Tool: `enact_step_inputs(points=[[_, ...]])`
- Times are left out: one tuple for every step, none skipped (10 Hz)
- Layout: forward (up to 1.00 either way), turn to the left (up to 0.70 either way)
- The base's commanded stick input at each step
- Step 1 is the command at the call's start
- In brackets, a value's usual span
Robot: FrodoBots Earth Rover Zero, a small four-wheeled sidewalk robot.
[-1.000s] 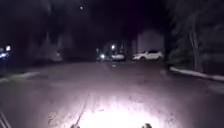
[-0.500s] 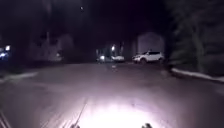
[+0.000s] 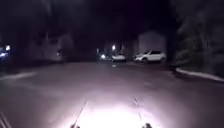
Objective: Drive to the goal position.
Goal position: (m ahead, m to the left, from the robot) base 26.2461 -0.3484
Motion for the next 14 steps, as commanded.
enact_step_inputs(points=[[0.7,0.0],[0.7,0.0],[0.7,0.0],[0.7,0.0],[0.7,0.0],[0.7,0.0],[0.7,0.0],[0.7,0.0],[0.7,0.0],[0.7,0.0],[0.7,0.0],[0.7,0.0],[0.7,0.0],[0.7,0.0]])
